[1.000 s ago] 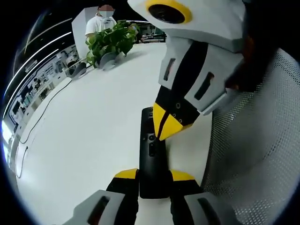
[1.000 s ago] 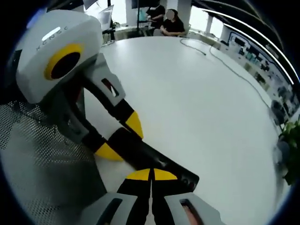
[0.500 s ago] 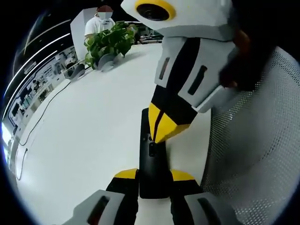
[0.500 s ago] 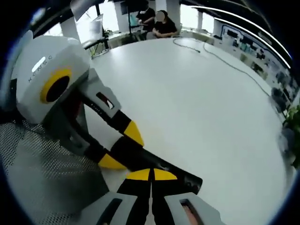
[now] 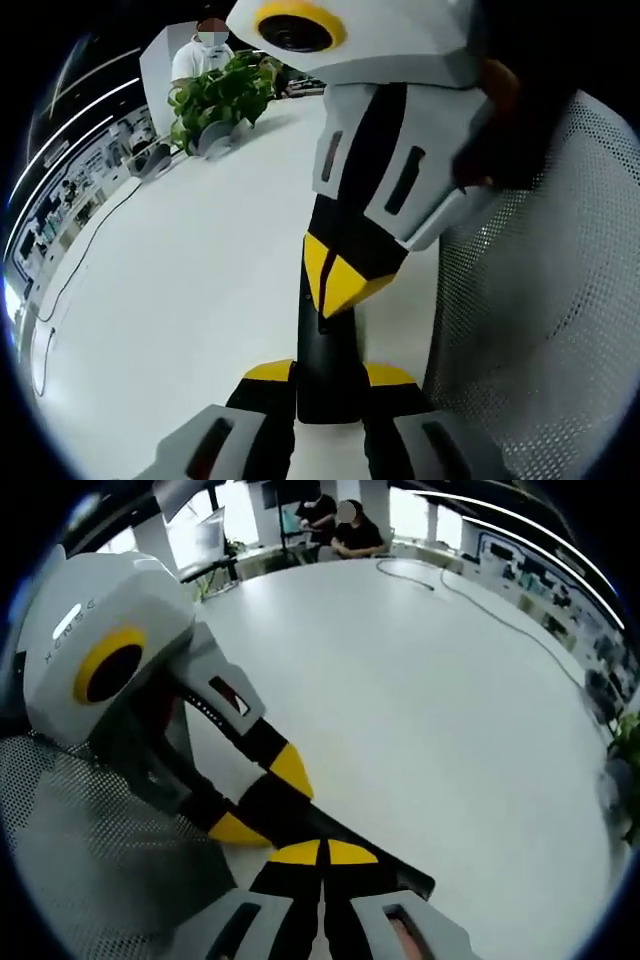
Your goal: Press the specified remote control buttons in sequence, fully releasing each button before pressing the next.
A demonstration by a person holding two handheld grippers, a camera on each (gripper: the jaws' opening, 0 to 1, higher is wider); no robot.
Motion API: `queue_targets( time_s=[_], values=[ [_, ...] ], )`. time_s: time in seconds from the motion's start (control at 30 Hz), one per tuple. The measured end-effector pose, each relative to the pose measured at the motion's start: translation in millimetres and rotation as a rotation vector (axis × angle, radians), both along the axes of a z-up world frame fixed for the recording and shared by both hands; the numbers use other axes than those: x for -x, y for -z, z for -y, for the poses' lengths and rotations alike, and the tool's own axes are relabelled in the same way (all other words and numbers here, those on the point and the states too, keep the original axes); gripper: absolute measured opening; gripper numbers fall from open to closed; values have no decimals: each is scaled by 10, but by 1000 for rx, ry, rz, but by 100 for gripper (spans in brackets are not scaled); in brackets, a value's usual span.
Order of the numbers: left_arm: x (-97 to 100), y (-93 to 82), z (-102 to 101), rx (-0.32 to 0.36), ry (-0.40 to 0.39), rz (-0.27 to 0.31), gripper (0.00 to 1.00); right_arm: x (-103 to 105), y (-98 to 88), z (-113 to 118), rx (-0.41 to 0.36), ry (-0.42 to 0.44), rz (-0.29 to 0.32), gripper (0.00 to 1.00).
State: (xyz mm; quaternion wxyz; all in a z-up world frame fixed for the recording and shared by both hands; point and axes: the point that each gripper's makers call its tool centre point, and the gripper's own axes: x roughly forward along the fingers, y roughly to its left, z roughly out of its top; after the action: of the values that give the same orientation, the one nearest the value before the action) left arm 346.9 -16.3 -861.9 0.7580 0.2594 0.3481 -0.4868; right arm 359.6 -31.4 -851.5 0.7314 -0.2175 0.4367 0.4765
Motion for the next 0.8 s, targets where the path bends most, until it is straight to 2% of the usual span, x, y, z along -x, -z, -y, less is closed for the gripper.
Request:
queue_targets(
  time_s=[0.17, 0.37, 0.53, 0.8],
  values=[
    [2, -5, 3, -1, 3, 2, 24, 3, 8, 0, 8, -12, 9, 0],
    [0, -3, 5, 3, -2, -3, 24, 17, 23, -11, 59, -99, 95, 0],
    [-5, -1, 6, 8, -15, -10, 24, 4, 18, -12, 57, -108, 108, 0],
    [-7, -1, 5, 7, -15, -8, 24, -6, 15, -17, 28, -83, 87, 0]
  ],
)
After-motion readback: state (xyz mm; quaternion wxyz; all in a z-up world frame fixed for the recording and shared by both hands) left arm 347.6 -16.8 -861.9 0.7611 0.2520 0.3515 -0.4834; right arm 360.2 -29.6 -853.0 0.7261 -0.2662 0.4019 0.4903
